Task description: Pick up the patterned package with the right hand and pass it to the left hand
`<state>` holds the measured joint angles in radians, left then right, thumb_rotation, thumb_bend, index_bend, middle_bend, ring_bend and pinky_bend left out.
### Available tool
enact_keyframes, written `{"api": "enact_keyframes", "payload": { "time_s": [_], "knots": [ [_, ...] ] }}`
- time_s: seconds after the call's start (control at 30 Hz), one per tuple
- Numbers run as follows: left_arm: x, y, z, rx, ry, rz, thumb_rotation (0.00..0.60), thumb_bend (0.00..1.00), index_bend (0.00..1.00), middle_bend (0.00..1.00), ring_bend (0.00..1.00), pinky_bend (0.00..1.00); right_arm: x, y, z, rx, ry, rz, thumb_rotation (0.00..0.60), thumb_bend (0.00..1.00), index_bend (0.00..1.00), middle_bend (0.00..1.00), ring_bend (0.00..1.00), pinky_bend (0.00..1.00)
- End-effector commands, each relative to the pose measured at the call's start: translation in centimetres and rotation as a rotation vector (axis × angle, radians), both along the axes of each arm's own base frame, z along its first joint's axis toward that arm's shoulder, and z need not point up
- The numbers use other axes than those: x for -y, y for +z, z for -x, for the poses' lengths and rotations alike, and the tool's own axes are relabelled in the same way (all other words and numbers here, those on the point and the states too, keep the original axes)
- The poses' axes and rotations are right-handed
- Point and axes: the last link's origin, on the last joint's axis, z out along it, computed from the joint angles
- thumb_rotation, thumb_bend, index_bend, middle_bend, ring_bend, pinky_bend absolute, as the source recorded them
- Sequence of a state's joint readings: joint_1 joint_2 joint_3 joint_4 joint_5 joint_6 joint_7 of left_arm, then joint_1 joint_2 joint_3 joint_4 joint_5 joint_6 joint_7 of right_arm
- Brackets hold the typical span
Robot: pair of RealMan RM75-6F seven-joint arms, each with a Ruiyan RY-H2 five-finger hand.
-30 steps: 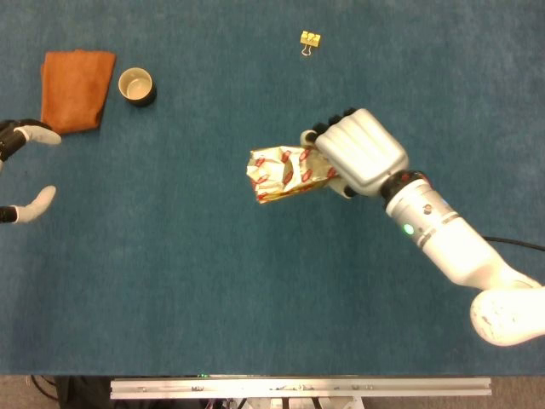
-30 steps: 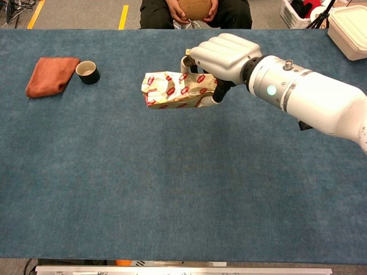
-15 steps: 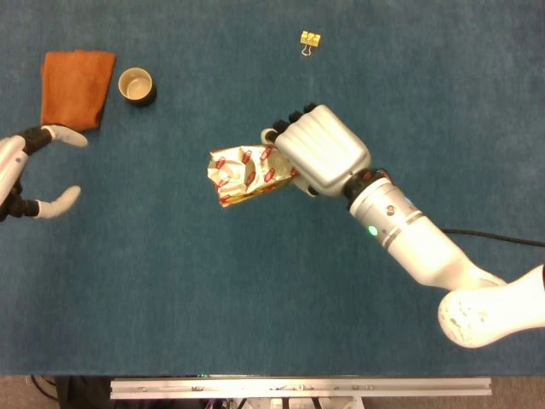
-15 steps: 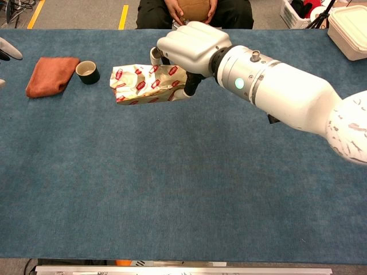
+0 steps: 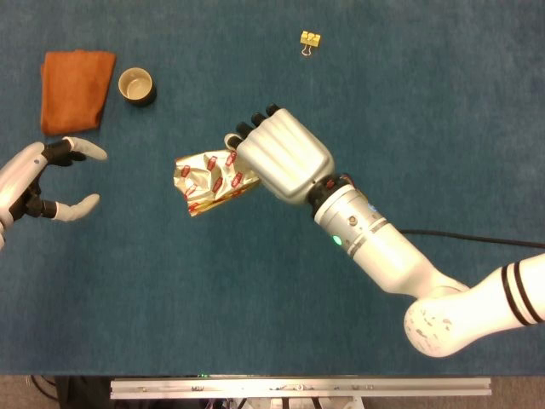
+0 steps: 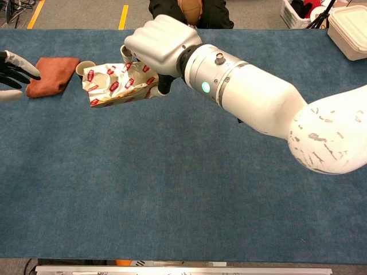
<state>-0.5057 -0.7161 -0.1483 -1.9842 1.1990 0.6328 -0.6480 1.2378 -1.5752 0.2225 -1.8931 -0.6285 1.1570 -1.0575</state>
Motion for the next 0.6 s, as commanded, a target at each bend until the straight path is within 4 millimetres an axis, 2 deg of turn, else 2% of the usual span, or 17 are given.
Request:
{"api": "enact_keyframes", "payload": {
  "time_s": [0.03, 0.6],
  "knots": [
    [-0.3, -0.1, -0.2, 0.015, 0.018, 0.016, 0.6, 0.34, 0.29, 0.23, 0.2, 0.18, 0.0, -0.4, -0.4, -0.004, 0.014, 0.009, 0.6, 0.45, 0.56, 0.5, 0.41, 0.41],
    [-1.2, -1.2, -1.4, 0.139, 0.16, 0.129, 0.6, 0.34, 0.29, 0.22, 0.21, 0.19, -0.2, -3.1, -2.6, -0.003, 0.089, 0.05, 0.6, 0.45, 0.56, 0.5, 0.41, 0.41]
  ]
}}
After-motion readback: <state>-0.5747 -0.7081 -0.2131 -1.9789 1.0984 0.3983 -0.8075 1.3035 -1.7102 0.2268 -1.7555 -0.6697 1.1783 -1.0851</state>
